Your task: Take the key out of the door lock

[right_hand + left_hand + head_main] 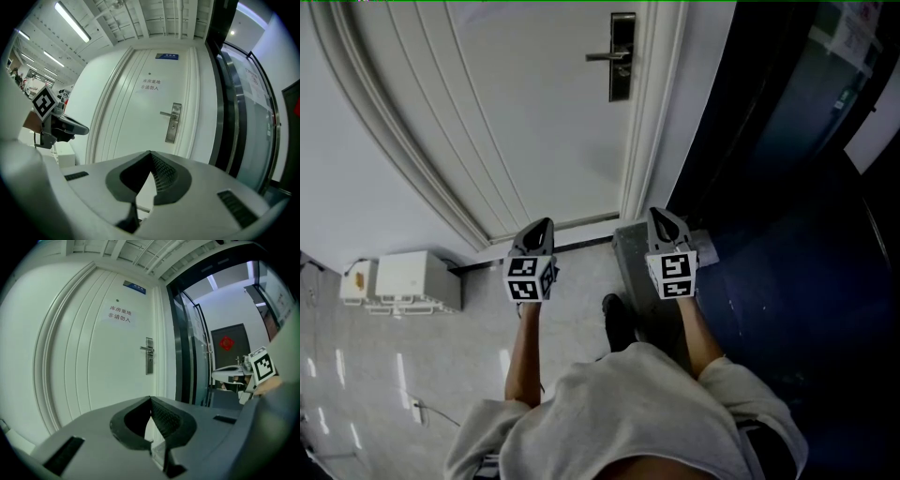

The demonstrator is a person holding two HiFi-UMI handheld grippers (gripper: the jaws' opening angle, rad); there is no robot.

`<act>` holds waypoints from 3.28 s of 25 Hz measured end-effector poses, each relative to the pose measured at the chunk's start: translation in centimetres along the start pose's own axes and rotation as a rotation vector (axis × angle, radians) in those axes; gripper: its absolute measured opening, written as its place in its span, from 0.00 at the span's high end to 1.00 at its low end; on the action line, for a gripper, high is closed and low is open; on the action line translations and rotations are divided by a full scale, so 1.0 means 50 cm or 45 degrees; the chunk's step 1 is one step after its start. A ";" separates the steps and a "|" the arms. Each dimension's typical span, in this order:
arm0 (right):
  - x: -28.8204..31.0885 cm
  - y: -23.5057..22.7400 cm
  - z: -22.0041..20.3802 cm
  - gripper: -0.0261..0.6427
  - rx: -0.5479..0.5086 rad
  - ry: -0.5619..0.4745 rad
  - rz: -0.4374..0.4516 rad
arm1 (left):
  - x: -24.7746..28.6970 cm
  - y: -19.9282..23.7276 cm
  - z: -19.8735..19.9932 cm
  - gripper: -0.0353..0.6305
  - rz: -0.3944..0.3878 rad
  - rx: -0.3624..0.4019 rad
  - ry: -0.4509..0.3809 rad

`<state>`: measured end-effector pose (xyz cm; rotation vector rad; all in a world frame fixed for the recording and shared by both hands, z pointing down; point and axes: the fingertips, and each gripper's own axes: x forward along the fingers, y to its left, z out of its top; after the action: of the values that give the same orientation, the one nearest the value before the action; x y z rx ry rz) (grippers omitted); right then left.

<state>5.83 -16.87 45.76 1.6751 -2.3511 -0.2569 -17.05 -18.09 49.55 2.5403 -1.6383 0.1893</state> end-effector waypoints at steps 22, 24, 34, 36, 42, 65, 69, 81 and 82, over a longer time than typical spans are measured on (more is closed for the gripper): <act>0.524 -0.219 0.015 0.93 0.001 -0.058 0.100 | 0.504 0.160 0.122 0.92 0.062 0.024 0.006; 0.572 -0.241 0.024 0.93 -0.003 -0.074 0.108 | 0.550 0.178 0.141 0.92 0.074 0.032 -0.005; 0.741 -0.307 0.041 0.93 0.002 -0.114 0.145 | 0.705 0.234 0.193 0.92 0.110 0.045 -0.019; 0.760 -0.310 0.034 0.93 0.008 -0.107 0.152 | 0.718 0.243 0.189 0.92 0.114 0.045 -0.004; 0.790 -0.306 0.018 0.93 0.013 -0.082 0.154 | 0.731 0.260 0.184 0.92 0.116 0.053 0.012; 0.762 -0.309 0.103 0.93 -0.432 -0.103 0.020 | 0.711 0.268 0.161 0.92 0.015 0.050 0.028; 0.767 -0.325 0.150 0.93 -0.572 -0.131 -0.005 | 0.716 0.262 0.166 0.92 0.003 0.045 0.020; 0.785 -0.318 0.173 0.93 -1.335 -0.105 -0.098 | 0.723 0.266 0.162 0.92 -0.012 0.031 0.019; 0.788 -0.318 0.173 0.93 -1.407 -0.099 -0.109 | 0.723 0.266 0.160 0.92 -0.013 0.029 0.021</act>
<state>5.32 -59.27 36.75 1.1630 -1.5879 -1.3419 -14.03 -57.29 47.98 2.5562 -1.6263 0.2282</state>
